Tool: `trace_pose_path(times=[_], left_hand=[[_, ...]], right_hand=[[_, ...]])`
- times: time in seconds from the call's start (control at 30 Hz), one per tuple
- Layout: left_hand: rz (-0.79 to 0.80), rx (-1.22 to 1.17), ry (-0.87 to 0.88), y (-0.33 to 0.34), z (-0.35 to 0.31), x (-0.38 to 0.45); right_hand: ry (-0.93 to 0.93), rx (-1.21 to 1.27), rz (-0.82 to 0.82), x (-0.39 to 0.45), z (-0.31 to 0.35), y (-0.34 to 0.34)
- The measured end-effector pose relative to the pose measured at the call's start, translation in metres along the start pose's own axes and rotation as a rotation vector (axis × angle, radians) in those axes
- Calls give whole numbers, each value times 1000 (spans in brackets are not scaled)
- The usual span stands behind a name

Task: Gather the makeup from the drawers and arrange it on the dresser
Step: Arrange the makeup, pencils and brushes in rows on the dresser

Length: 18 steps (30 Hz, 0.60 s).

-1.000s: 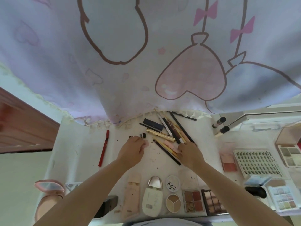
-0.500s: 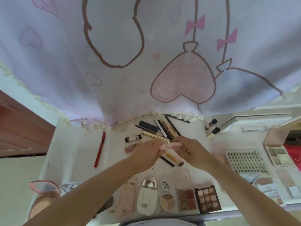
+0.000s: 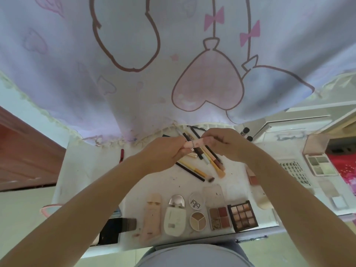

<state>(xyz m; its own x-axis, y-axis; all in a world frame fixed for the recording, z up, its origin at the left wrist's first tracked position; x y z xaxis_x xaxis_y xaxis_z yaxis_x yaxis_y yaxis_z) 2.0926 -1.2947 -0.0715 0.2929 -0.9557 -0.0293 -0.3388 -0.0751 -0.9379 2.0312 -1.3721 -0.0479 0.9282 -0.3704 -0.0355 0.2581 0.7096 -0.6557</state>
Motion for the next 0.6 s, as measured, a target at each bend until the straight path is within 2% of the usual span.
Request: trace_pose_path(times=[0.1, 0.13, 0.23, 0.3, 0.33, 0.47, 0.6], left_hand=[[-3, 3, 17, 3, -5, -1], [-6, -3, -9, 3, 3, -4], [-48, -13, -248, -10, 61, -27], [-97, 17, -345, -19, 84, -41], [-107, 5, -337, -20, 80, -40], [-95, -90, -183, -8, 28, -12], [-93, -48, -157, -11, 24, -12]], right_hand=[[-29, -52, 11, -3, 1, 1], [3, -37, -33, -3, -7, -8], [249, 301, -406, -13, -63, -80], [317, 383, -538, -23, -87, -107], [317, 379, -524, -21, -87, -103], [221, 236, -257, 3, -42, -43], [153, 178, -152, 5, -23, -32]])
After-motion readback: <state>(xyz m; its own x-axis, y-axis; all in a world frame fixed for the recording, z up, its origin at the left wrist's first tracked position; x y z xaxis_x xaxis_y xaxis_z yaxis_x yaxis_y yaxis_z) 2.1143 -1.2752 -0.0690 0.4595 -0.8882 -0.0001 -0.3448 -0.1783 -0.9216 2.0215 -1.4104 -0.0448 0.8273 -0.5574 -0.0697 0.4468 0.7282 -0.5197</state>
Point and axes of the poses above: each hand's wrist, its own x-axis towards the middle knuckle, its own y-axis out of the palm, z = x × y, the point moved 9 cm from there along x, towards the middle knuckle, and after that the axes turned 10 degrees about -z, right-handed, at the moved point
